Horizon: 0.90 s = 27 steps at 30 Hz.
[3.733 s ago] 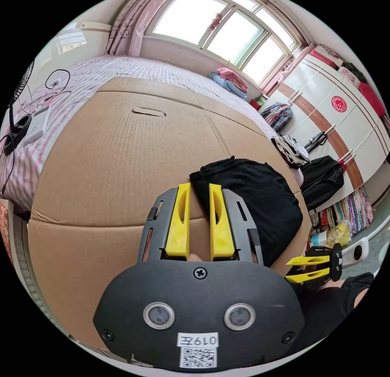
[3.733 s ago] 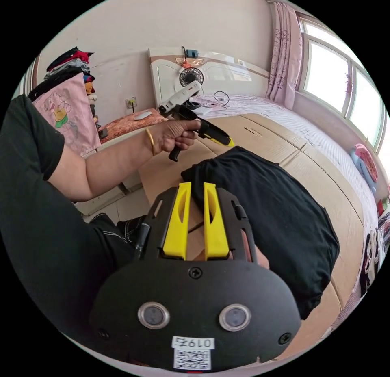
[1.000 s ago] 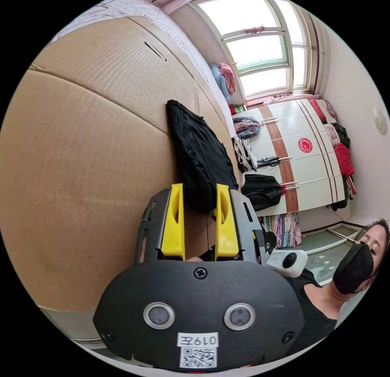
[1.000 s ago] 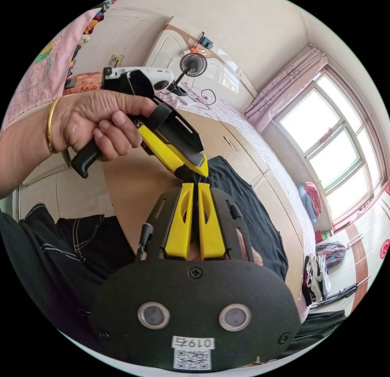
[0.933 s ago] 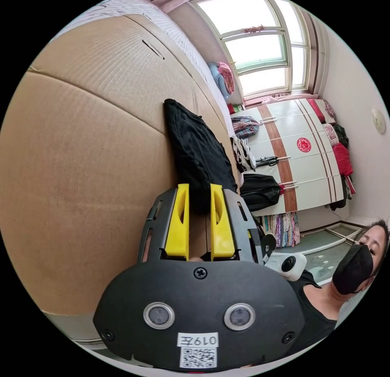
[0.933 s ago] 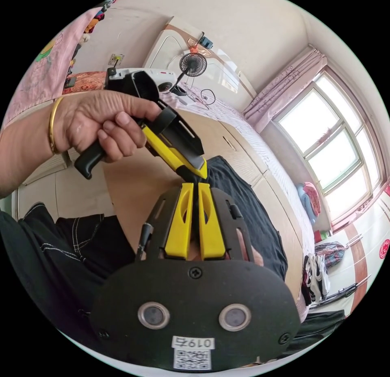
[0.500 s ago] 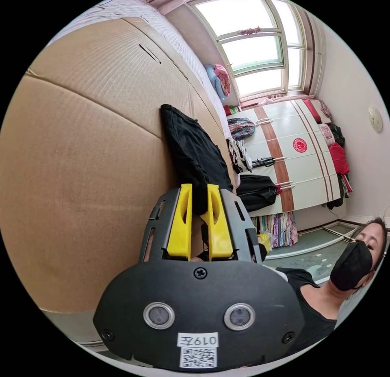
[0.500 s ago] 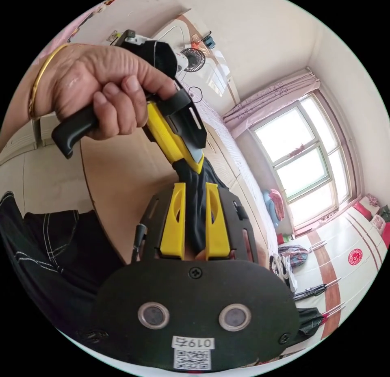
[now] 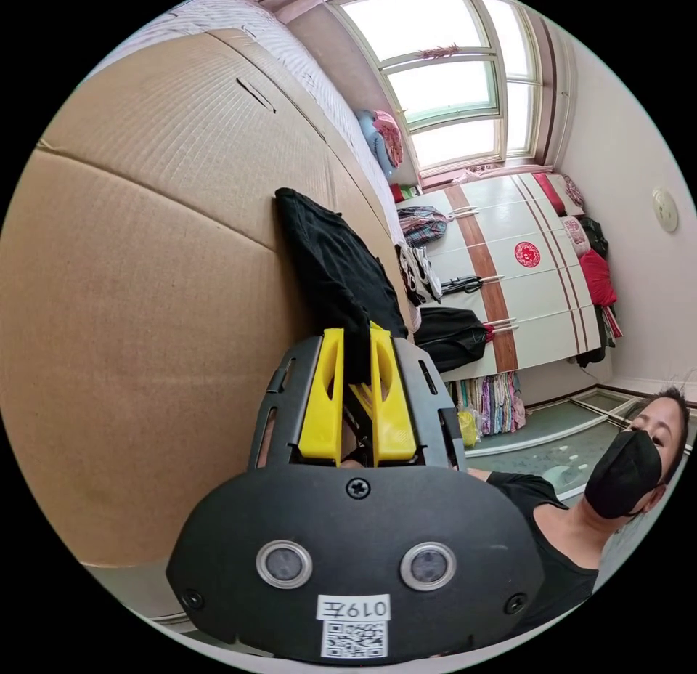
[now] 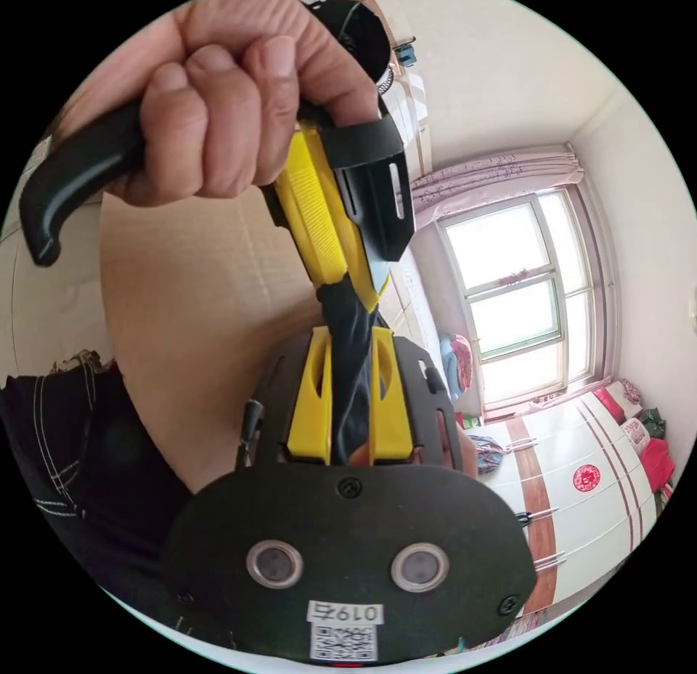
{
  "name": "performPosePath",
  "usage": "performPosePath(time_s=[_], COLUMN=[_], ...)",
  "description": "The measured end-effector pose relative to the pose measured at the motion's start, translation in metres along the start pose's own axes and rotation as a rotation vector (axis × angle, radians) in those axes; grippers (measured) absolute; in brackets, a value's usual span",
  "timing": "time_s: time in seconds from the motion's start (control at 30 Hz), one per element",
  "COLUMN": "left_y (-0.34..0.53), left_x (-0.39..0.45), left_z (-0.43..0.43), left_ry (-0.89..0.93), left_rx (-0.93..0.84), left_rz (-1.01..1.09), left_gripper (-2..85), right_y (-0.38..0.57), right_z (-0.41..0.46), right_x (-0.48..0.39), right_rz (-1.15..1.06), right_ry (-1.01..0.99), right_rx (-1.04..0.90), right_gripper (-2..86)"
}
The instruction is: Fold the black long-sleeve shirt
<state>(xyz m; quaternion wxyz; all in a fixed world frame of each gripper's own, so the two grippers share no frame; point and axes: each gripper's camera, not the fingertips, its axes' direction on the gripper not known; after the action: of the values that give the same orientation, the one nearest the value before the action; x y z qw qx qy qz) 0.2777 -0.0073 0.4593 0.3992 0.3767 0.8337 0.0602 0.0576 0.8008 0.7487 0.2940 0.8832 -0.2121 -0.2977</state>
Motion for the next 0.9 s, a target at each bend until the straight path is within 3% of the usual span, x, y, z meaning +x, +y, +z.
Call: performPosePath(time_s=[0.1, 0.37, 0.53, 0.9], left_y=[-0.007, -0.043, -0.09, -0.194], left_x=[-0.001, -0.015, -0.026, -0.022], left_z=[0.002, 0.015, 0.046, 0.113], left_ry=[-0.014, 0.042, 0.137, -0.022], left_rx=[-0.002, 0.074, 0.125, 0.106], left_rz=[0.011, -0.023, -0.079, -0.137], left_gripper=[6.5, 12.8, 13.1, 9.2], right_y=[0.002, 0.047, 0.068, 0.121], right_z=[0.007, 0.036, 0.043, 0.066], right_x=[0.0, 0.07, 0.057, 0.026], right_rz=[0.029, 0.385, 0.394, 0.425], right_ry=[-0.048, -0.281, -0.271, -0.273], right_rx=[0.011, 0.049, 0.071, 0.111], right_gripper=[4.9, 4.5, 4.4, 4.3])
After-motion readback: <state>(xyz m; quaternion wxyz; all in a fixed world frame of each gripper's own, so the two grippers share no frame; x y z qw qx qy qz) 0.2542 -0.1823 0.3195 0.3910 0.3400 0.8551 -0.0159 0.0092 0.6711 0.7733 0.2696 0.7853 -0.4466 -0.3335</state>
